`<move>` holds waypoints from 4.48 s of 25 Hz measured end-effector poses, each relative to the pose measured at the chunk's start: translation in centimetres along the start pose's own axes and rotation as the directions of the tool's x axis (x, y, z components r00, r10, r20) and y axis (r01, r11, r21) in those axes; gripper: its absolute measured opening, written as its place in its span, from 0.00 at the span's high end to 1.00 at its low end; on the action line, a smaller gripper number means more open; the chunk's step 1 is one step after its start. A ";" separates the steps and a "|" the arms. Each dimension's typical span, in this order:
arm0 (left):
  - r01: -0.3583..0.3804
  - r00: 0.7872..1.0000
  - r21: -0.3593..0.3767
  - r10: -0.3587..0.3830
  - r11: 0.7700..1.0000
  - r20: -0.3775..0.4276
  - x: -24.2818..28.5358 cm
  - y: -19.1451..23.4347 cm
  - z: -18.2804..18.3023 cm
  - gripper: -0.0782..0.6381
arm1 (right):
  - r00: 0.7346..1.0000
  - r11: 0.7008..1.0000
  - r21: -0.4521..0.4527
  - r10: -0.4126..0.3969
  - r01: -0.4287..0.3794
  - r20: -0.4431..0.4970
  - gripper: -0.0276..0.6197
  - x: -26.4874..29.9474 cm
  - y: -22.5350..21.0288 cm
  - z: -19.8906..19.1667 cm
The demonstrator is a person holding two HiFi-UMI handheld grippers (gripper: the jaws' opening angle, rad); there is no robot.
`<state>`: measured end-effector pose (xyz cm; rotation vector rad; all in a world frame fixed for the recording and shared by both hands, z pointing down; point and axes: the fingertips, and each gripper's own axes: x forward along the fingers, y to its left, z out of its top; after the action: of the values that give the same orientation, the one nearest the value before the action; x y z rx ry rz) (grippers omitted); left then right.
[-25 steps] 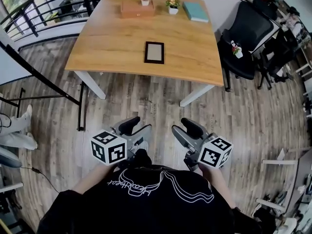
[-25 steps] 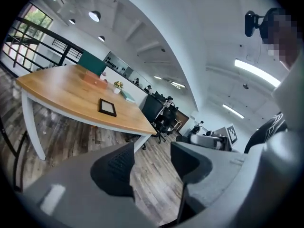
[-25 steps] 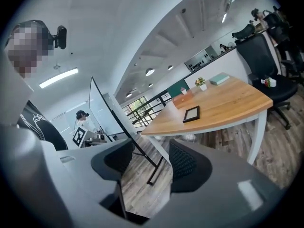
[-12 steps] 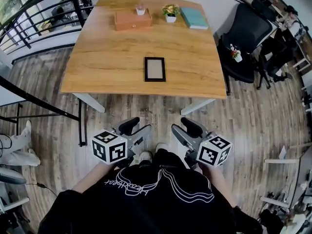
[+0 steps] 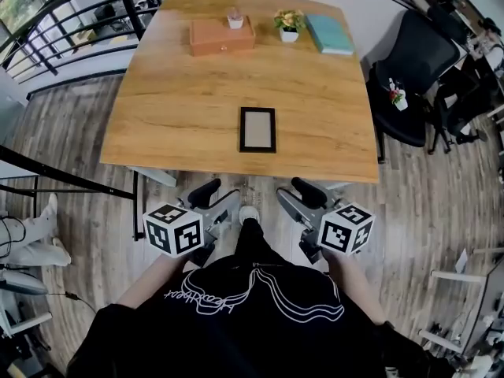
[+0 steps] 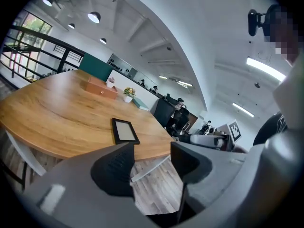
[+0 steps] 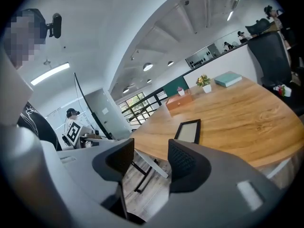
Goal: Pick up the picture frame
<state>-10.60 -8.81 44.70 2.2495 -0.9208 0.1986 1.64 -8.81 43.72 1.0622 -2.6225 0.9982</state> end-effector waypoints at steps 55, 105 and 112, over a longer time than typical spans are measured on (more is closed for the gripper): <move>-0.118 0.984 -0.114 0.100 0.986 -0.150 16.2 15.5 4.1 0.57 | 0.897 0.976 0.071 -0.158 0.204 -0.413 0.78 18.3 -20.5 0.8; 0.004 0.988 -0.130 -0.025 0.991 -0.155 19.0 10.8 10.1 0.80 | 0.952 0.994 0.106 0.008 0.025 -0.306 0.62 17.5 -16.6 7.3; 0.040 0.998 -0.067 -0.043 0.997 -0.046 15.1 9.2 16.0 0.80 | 0.994 0.997 0.036 0.066 -0.063 -0.091 0.75 15.3 -11.7 14.2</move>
<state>-7.41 -32.43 43.34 2.1920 -0.8430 0.1993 -0.40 -32.60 44.47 0.9203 -2.5900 1.0810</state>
